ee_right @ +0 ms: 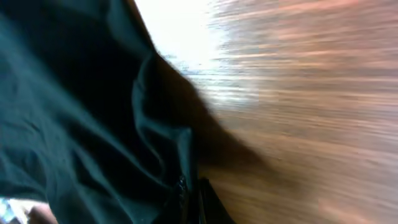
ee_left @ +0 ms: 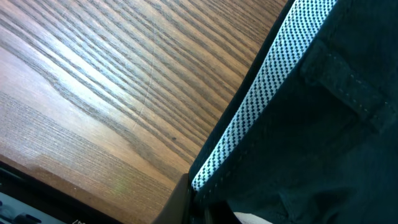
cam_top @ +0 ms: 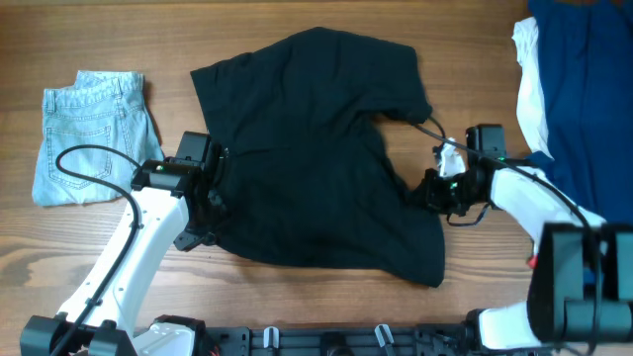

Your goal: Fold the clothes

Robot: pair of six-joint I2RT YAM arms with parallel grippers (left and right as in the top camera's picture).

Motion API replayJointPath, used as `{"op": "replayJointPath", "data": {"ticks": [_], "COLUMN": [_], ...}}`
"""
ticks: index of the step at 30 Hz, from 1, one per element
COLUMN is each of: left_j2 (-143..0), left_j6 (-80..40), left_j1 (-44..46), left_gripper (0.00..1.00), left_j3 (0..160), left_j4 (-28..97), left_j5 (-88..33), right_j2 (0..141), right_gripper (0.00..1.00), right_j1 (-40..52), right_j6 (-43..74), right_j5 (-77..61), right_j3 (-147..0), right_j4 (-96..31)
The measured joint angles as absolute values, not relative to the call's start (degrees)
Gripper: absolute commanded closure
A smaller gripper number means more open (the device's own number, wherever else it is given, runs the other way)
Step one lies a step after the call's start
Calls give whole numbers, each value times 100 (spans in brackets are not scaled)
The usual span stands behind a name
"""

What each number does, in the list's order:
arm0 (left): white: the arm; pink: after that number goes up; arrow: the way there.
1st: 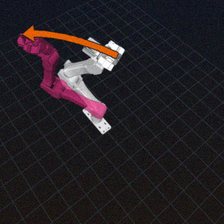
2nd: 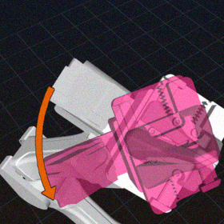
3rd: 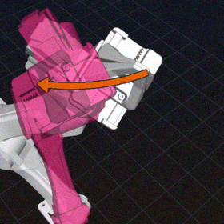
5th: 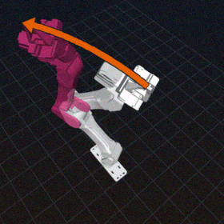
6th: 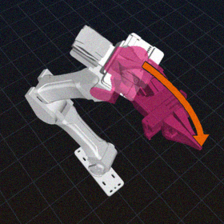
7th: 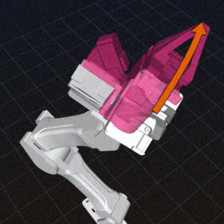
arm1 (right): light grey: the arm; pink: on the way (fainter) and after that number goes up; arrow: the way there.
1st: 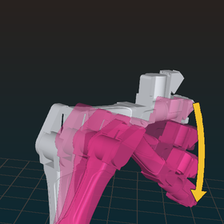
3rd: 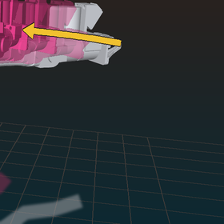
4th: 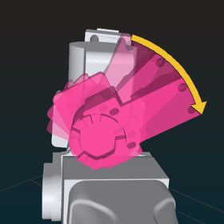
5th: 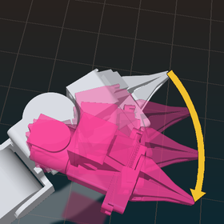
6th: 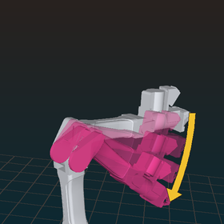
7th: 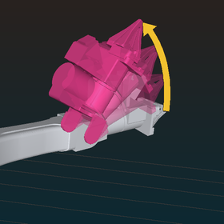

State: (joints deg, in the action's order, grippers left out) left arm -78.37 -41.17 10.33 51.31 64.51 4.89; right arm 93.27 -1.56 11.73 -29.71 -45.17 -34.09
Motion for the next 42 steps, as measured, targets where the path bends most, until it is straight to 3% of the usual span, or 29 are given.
{"op": "replayJointPath", "data": {"ticks": [8,9,11,16,23,27,42], "left_j2": [-7837,-7837,-7837,-7837,-7837,-7837,-7837], "left_j6": [-4117,-4117,-4117,-4117,-4117,-4117,-4117], "left_j1": [1033,1033,1033,1033,1033,1033,1033], "left_gripper": [96,96,96,96,96,96,96], "left_j3": [5131,5131,5131,5131,5131,5131,5131], "left_j4": [6427,6425,6420,6416,6416,6410,6407], "left_j5": [486,486,486,489,489,489,489], "right_j2": [7360,7161,6967,7000,7328,7498,8796], "right_gripper": [95,91,71,67,66,72,61], "right_j1": [-167,-167,-167,-172,-172,-172,-172], "right_j6": [1647,1667,1699,1767,1776,1745,1299], "right_j5": [-1114,-902,-587,-64,132,78,-620], "right_j3": [-5148,-5157,-5159,-5157,-5153,-5146,-5146], "right_j4": [-4322,-4438,-4635,-4925,-4971,-4982,-4567]}}
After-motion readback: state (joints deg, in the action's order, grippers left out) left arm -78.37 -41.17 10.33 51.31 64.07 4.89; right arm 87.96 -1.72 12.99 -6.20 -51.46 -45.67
